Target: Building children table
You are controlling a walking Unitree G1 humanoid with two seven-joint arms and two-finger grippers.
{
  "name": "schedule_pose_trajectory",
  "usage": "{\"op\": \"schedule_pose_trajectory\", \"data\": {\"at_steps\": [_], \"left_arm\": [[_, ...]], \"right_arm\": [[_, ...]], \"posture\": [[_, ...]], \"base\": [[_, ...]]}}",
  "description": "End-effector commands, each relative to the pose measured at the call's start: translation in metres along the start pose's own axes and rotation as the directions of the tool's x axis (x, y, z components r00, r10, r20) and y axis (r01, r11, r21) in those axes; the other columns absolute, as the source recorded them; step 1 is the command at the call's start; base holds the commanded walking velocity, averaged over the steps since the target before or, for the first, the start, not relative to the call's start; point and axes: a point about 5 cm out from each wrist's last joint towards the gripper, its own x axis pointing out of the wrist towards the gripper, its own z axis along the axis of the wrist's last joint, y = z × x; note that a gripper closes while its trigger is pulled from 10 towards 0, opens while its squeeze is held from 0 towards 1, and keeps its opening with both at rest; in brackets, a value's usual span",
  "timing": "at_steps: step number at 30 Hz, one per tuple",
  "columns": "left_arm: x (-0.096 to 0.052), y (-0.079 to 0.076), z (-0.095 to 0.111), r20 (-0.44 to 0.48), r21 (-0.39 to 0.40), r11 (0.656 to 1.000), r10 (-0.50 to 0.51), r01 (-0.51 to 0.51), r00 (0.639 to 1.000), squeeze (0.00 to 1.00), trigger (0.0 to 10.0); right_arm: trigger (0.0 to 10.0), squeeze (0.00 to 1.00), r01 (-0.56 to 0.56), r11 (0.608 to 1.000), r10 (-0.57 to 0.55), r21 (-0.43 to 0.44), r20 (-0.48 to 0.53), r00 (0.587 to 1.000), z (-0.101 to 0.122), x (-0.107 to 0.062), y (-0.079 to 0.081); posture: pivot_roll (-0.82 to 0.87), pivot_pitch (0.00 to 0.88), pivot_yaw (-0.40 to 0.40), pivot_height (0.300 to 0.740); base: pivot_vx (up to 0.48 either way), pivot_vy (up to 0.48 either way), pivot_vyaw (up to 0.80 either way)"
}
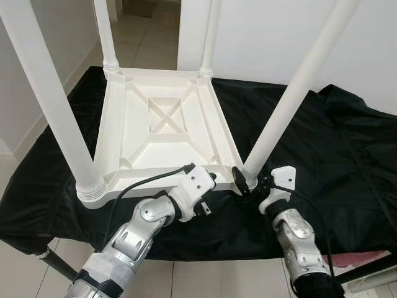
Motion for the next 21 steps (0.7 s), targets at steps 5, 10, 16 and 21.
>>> {"op": "schedule_pose_trajectory", "data": {"at_steps": [5, 10, 16, 21], "left_arm": [[0.001, -0.003, 0.002, 0.001, 0.015, 0.999, -0.047, 0.047, 0.999, 0.0, 10.0], [0.002, -0.001, 0.002, 0.001, 0.018, 0.999, -0.048, 0.048, 0.999, 0.0, 10.0], [0.003, 0.002, 0.004, 0.004, 0.024, 0.999, -0.035, 0.035, 0.999, 0.0, 10.0], [0.002, 0.003, 0.005, 0.005, 0.025, 0.999, -0.03, 0.03, 1.0, 0.0, 10.0]], "right_arm": [[10.0, 0.0, -0.16, 0.987, 0.158, -0.024, -0.081, 0.984, -0.001, 0.008, -0.019], [10.0, 0.0, -0.234, 0.972, 0.23, -0.023, -0.125, 0.965, -0.002, 0.017, -0.023], [2.3, 0.0, -0.311, 0.95, 0.306, -0.003, -0.165, 0.938, -0.006, 0.029, -0.022], [0.0, 0.0, -0.318, 0.948, 0.315, 0.005, -0.165, 0.935, -0.007, 0.031, -0.024]], "posture": [[0.02, 0.0, -0.091, 0.74], [0.01, 0.0, -0.084, 0.74], [0.02, 0.0, -0.087, 0.74], [0.03, 0.0, -0.092, 0.74]], "base": [[0.0, 0.0, 0.0], [0.0, 0.0, 0.0], [0.0, 0.0, 0.0], [0.0, 0.0, 0.0]]}}
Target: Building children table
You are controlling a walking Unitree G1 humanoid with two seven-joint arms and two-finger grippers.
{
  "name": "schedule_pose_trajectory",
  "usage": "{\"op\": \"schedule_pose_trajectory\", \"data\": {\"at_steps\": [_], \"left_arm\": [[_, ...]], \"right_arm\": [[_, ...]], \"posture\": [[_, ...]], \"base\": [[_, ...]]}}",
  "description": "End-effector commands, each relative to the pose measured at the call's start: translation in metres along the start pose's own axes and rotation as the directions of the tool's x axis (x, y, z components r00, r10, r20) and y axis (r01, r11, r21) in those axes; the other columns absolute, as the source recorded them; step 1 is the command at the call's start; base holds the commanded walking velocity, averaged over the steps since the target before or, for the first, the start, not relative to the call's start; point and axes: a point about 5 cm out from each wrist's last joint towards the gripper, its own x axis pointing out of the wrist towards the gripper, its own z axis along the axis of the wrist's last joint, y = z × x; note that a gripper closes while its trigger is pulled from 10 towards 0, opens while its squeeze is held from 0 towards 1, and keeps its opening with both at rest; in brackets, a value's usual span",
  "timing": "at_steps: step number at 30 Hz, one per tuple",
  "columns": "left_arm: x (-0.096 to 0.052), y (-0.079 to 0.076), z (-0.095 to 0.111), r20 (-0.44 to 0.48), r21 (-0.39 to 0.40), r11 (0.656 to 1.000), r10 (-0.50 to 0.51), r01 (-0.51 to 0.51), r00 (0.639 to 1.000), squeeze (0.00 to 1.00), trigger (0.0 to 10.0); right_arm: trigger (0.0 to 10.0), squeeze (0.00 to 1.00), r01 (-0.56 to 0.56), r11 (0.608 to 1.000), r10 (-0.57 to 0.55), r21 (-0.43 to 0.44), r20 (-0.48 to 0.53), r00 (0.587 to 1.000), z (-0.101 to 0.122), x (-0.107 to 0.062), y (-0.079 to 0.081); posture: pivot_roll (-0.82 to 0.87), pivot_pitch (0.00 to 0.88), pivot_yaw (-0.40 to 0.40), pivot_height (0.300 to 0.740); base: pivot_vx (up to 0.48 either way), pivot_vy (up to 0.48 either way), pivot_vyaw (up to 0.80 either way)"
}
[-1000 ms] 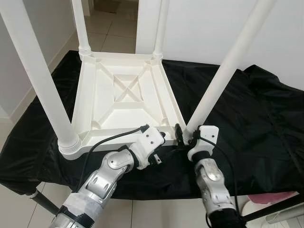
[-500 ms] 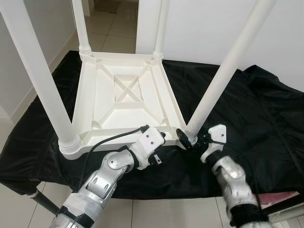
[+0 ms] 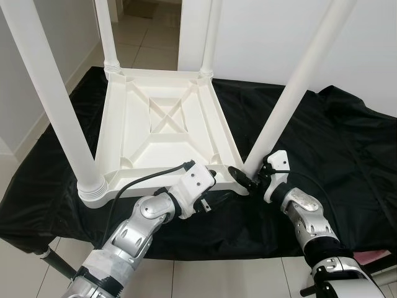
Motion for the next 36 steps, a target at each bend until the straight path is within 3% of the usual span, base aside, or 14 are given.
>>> {"op": "schedule_pose_trajectory", "data": {"at_steps": [1, 6, 7, 16, 26, 27, 28, 29, 30, 31, 34, 36], "left_arm": [[0.002, -0.001, 0.001, -0.002, 0.011, 0.999, -0.036, 0.037, 0.999, 0.0, 10.0], [0.002, 0.001, 0.002, 0.0, 0.013, 0.999, -0.03, 0.03, 1.0, 0.0, 10.0], [0.002, 0.001, 0.002, -0.001, 0.014, 0.999, -0.03, 0.03, 1.0, 0.0, 10.0], [0.001, 0.001, 0.001, -0.006, 0.017, 0.999, -0.032, 0.032, 0.999, 0.0, 10.0], [0.0, -0.002, -0.001, -0.009, 0.009, 0.999, -0.031, 0.031, 0.999, 0.0, 10.0], [0.0, -0.002, -0.001, -0.01, 0.008, 0.999, -0.033, 0.033, 0.999, 0.0, 10.0], [0.0, -0.002, -0.001, -0.01, 0.008, 0.999, -0.033, 0.033, 0.999, 0.0, 10.0], [0.001, -0.003, -0.001, -0.01, 0.008, 0.999, -0.034, 0.034, 0.999, 0.0, 10.0], [0.001, -0.003, -0.001, -0.01, 0.008, 0.999, -0.034, 0.034, 0.999, 0.0, 10.0], [0.001, -0.003, -0.001, -0.008, 0.007, 0.999, -0.034, 0.034, 0.999, 0.0, 10.0], [0.001, -0.003, -0.001, -0.007, 0.005, 0.999, -0.036, 0.036, 0.999, 0.0, 10.0], [0.002, -0.006, -0.002, -0.011, 0.007, 0.999, -0.045, 0.045, 0.999, 0.0, 10.0]], "right_arm": [[0.0, 0.0, -0.008, 1.0, 0.008, 0.004, -0.028, 1.0, -0.006, -0.003, 0.0], [0.0, 0.0, -0.014, 1.0, 0.014, 0.007, -0.042, 0.999, -0.01, -0.005, -0.001], [10.0, 0.0, -0.008, 1.0, 0.008, -0.005, -0.053, 0.999, -0.012, -0.006, -0.002], [10.0, 0.0, 0.051, 0.999, -0.052, -0.004, -0.054, 0.997, -0.013, -0.007, -0.005], [10.0, 0.0, 0.265, 0.964, -0.263, 0.035, -0.056, 0.963, -0.017, -0.007, -0.001], [10.0, 0.0, 0.359, 0.932, -0.356, 0.054, -0.048, 0.933, -0.018, -0.005, 0.004], [10.0, 0.0, 0.359, 0.932, -0.356, 0.054, -0.048, 0.933, -0.018, -0.005, 0.004], [10.0, 0.0, 0.424, 0.903, -0.422, 0.066, -0.046, 0.905, -0.018, -0.004, 0.008], [10.0, 0.0, 0.424, 0.903, -0.422, 0.066, -0.046, 0.905, -0.018, -0.004, 0.008], [10.0, 0.0, 0.486, 0.871, -0.484, 0.077, -0.043, 0.874, -0.018, -0.002, 0.012], [10.0, 0.0, 0.529, 0.845, -0.528, 0.078, -0.039, 0.848, -0.018, -0.001, 0.016], [10.0, 0.0, 0.631, 0.764, -0.633, 0.133, -0.035, 0.773, -0.018, 0.004, 0.028]], "posture": [[0.03, 0.0, -0.092, 0.74], [0.03, 0.0, -0.094, 0.74], [0.03, 0.0, -0.092, 0.74], [0.03, 0.0, -0.091, 0.74], [0.03, 0.0, -0.098, 0.74], [0.02, 0.0, -0.098, 0.74], [0.02, 0.0, -0.098, 0.74], [0.02, 0.0, -0.098, 0.74], [0.02, 0.0, -0.098, 0.74], [0.02, 0.0, -0.095, 0.74], [0.01, 0.0, -0.094, 0.74], [0.01, 0.0, -0.094, 0.74]], "base": [[0.0, 0.0, 0.0], [0.0, 0.0, 0.0], [0.0, 0.0, 0.0], [0.0, 0.0, 0.0], [0.0, 0.0, 0.0], [0.0, 0.0, 0.0], [0.0, 0.0, 0.0], [0.0, 0.0, 0.0], [0.0, 0.0, 0.0], [0.0, 0.0, 0.0], [0.0, 0.0, 0.0], [0.0, 0.0, 0.0]]}}
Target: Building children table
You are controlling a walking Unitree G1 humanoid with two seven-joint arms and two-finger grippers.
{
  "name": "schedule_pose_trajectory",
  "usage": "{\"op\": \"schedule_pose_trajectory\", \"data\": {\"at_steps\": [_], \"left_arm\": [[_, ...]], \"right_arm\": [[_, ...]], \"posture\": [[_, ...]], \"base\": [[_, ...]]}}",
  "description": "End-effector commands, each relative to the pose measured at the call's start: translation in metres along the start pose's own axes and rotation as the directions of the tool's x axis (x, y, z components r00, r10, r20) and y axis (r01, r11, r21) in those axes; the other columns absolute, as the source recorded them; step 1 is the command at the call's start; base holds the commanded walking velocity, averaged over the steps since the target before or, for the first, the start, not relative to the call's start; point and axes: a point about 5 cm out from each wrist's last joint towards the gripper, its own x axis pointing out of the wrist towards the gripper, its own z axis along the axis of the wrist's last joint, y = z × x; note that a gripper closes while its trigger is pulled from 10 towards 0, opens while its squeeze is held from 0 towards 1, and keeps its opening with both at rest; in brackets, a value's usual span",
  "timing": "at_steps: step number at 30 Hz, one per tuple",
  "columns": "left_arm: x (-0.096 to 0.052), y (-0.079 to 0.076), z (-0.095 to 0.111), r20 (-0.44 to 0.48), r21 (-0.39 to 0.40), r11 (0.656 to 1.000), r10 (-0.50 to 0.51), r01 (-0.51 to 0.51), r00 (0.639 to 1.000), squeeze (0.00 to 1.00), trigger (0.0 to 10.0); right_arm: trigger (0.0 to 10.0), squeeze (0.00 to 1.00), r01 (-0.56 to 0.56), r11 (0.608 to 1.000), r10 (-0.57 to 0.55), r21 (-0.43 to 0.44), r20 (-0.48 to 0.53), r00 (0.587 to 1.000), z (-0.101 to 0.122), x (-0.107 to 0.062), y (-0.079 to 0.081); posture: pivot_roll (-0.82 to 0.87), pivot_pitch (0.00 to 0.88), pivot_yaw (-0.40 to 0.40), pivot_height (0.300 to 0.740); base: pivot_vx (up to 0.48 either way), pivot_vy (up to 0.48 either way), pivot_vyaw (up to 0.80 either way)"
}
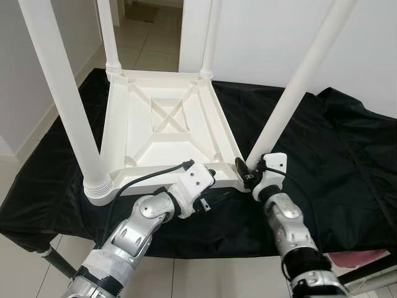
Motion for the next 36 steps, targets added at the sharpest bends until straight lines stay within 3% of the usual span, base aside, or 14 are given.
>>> {"op": "schedule_pose_trajectory", "data": {"at_steps": [1, 2, 6, 12, 13, 14, 21, 23, 24, 25, 26, 36], "left_arm": [[0.003, -0.007, -0.001, -0.009, 0.007, 0.999, -0.048, 0.048, 0.999, 0.0, 10.0], [0.003, -0.009, -0.003, -0.013, 0.009, 0.998, -0.055, 0.055, 0.998, 0.0, 10.0], [0.004, -0.009, -0.003, -0.013, 0.006, 0.998, -0.058, 0.058, 0.998, 0.0, 10.0], [0.005, -0.009, -0.002, -0.01, 0.004, 0.998, -0.057, 0.058, 0.998, 0.0, 10.0], [0.005, -0.009, -0.002, -0.008, 0.004, 0.998, -0.057, 0.057, 0.998, 0.0, 10.0], [0.006, -0.009, -0.002, -0.007, 0.005, 0.998, -0.055, 0.055, 0.998, 0.0, 10.0], [0.006, -0.009, -0.002, -0.005, 0.011, 0.999, -0.047, 0.047, 0.999, 0.0, 10.0], [0.005, -0.009, -0.002, -0.005, 0.013, 0.999, -0.04, 0.04, 0.999, 0.0, 10.0], [0.005, -0.009, -0.002, -0.005, 0.013, 0.999, -0.04, 0.04, 0.999, 0.0, 10.0], [0.004, -0.009, -0.003, -0.006, 0.012, 0.999, -0.038, 0.038, 0.999, 0.0, 10.0], [0.003, -0.01, -0.003, -0.007, 0.011, 0.999, -0.036, 0.036, 0.999, 0.0, 10.0], [0.0, -0.006, -0.003, -0.008, 0.018, 0.999, -0.031, 0.031, 0.999, 0.0, 10.0]], "right_arm": [[10.0, 0.0, 0.099, 0.995, -0.098, 0.007, -0.058, 0.993, -0.013, -0.007, -0.005], [10.0, 0.0, 0.151, 0.988, -0.149, 0.036, -0.047, 0.988, -0.013, -0.008, 0.009], [10.0, 0.0, 0.11, 0.993, -0.109, 0.036, -0.015, 0.994, -0.008, -0.007, 0.021], [10.0, 0.0, 0.081, 0.997, -0.081, -0.006, 0.029, 0.996, -0.002, -0.009, 0.021], [10.0, 0.4, 0.072, 0.997, -0.072, -0.007, 0.039, 0.997, 0.0, -0.011, 0.018], [10.0, 1.0, 0.076, 0.997, -0.076, -0.001, 0.036, 0.996, -0.001, -0.012, 0.015], [10.0, 1.0, 0.094, 0.996, -0.094, 0.01, 0.072, 0.993, 0.005, -0.015, 0.01], [10.0, 1.0, 0.066, 0.998, -0.065, -0.001, 0.165, 0.984, 0.016, -0.021, 0.011], [10.0, 1.0, 0.066, 0.998, -0.065, -0.001, 0.165, 0.984, 0.016, -0.021, 0.011], [10.0, 0.6, 0.049, 0.999, -0.046, -0.011, 0.196, 0.979, 0.019, -0.027, 0.011], [10.0, 0.0, 0.021, 1.0, -0.017, -0.014, 0.214, 0.977, 0.021, -0.034, 0.011], [10.0, 0.0, -0.064, 0.995, 0.079, -0.072, 0.239, 0.968, 0.024, -0.075, 0.01]], "posture": [[0.01, 0.0, -0.094, 0.74], [0.01, 0.0, -0.092, 0.74], [0.0, 0.0, -0.093, 0.74], [0.0, 0.0, -0.094, 0.74], [0.0, 0.0, -0.095, 0.74], [0.0, 0.0, -0.097, 0.74], [0.0, 0.0, -0.1, 0.74], [0.0, 0.0, -0.101, 0.74], [0.0, 0.0, -0.101, 0.74], [0.0, 0.0, -0.103, 0.74], [0.0, 0.0, -0.103, 0.74], [-0.04, 0.019, -0.073, 0.74]], "base": [[0.0, 0.0, 0.0], [0.0, 0.0, 0.0], [0.0, 0.0, 0.0], [0.0, 0.0, 0.0], [0.0, 0.0, 0.0], [0.0, 0.0, 0.0], [0.0, 0.0, 0.0], [0.0, 0.0, 0.0], [0.0, 0.0, 0.0], [0.0, 0.0, 0.0], [0.0, 0.0, 0.0], [0.0, 0.0, 0.0]]}}
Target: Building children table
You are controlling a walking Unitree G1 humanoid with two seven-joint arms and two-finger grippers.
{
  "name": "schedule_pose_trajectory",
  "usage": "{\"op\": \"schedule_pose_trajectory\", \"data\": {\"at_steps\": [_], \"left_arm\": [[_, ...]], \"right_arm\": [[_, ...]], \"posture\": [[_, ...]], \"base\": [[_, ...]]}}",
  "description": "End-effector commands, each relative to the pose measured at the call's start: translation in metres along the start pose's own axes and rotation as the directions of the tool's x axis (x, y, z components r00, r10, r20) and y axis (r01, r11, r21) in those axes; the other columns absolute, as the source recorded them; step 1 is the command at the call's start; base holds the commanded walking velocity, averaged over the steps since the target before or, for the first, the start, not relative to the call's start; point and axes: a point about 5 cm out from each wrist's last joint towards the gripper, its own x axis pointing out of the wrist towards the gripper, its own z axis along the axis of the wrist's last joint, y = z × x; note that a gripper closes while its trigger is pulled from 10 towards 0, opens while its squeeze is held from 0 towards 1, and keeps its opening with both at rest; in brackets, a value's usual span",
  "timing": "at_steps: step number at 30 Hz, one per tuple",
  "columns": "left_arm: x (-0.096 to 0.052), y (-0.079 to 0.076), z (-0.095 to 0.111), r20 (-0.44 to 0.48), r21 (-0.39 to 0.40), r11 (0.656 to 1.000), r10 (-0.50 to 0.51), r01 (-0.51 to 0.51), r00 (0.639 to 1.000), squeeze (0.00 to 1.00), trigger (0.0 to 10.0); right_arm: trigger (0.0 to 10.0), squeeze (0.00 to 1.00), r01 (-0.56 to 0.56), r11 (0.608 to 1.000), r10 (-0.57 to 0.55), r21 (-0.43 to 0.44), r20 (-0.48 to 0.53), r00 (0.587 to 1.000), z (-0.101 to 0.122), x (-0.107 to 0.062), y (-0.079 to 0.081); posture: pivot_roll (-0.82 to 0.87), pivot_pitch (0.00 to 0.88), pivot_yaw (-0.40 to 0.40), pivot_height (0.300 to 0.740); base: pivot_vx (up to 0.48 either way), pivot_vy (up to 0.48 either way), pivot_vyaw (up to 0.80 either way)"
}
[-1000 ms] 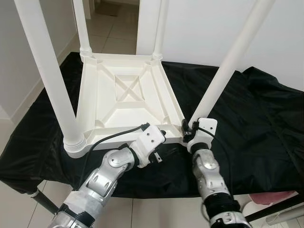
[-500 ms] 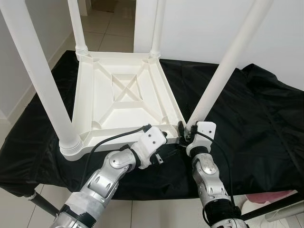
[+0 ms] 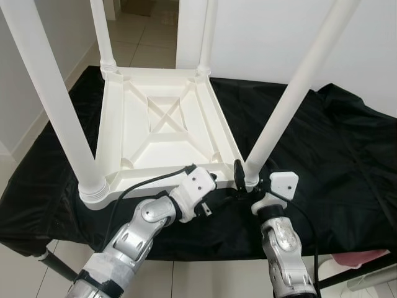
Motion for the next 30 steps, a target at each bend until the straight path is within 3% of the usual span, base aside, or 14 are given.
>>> {"op": "schedule_pose_trajectory", "data": {"at_steps": [1, 6, 8, 11, 15, 18, 30], "left_arm": [[0.001, -0.001, 0.001, 0.004, 0.014, 1.0, -0.023, 0.023, 1.0, 0.0, 10.0], [-0.001, 0.006, 0.001, 0.001, 0.028, 1.0, -0.007, 0.007, 1.0, 0.0, 10.0], [-0.004, 0.019, 0.004, 0.011, 0.037, 0.999, 0.039, -0.039, 0.999, 0.0, 10.0], [-0.006, 0.029, 0.007, 0.025, 0.042, 0.995, 0.09, -0.091, 0.996, 0.0, 10.0], [-0.008, 0.036, 0.008, 0.028, 0.047, 0.99, 0.131, -0.132, 0.991, 0.0, 10.0], [-0.011, 0.04, 0.008, 0.019, 0.029, 0.985, 0.169, -0.169, 0.985, 0.0, 10.0], [-0.021, 0.031, 0.001, 0.004, -0.003, 0.991, 0.136, -0.136, 0.991, 0.0, 10.0]], "right_arm": [[10.0, 0.0, -0.016, 1.0, 0.016, -0.003, 0.014, 1.0, 0.003, -0.004, 0.0], [10.0, 0.0, -0.039, 0.999, 0.039, -0.008, 0.003, 0.999, 0.004, -0.018, -0.001], [10.0, 0.0, -0.097, 0.995, 0.097, 0.007, -0.024, 0.995, 0.005, -0.031, 0.001], [10.0, 0.0, -0.166, 0.986, 0.168, 0.03, -0.045, 0.985, 0.003, -0.035, 0.007], [10.0, 0.0, -0.229, 0.971, 0.234, 0.066, -0.072, 0.97, -0.003, -0.032, 0.012], [10.0, 0.0, -0.276, 0.959, 0.28, 0.062, -0.081, 0.956, -0.006, -0.019, 0.009], [10.0, 0.0, -0.296, 0.949, 0.305, 0.107, -0.085, 0.949, -0.008, 0.007, 0.0]], "posture": [[-0.04, 0.019, -0.073, 0.74], [-0.06, 0.025, -0.062, 0.74], [-0.06, 0.033, -0.06, 0.74], [-0.05, 0.035, -0.065, 0.74], [-0.04, 0.033, -0.07, 0.74], [-0.02, 0.029, -0.083, 0.74], [0.01, 0.027, -0.101, 0.74]], "base": [[0.0, 0.0, 0.0], [0.0, 0.0, 0.0], [0.0, 0.0, 0.0], [0.0, 0.0, 0.0], [0.0, 0.0, 0.0], [0.0, 0.0, 0.0], [0.0, 0.0, 0.0]]}}
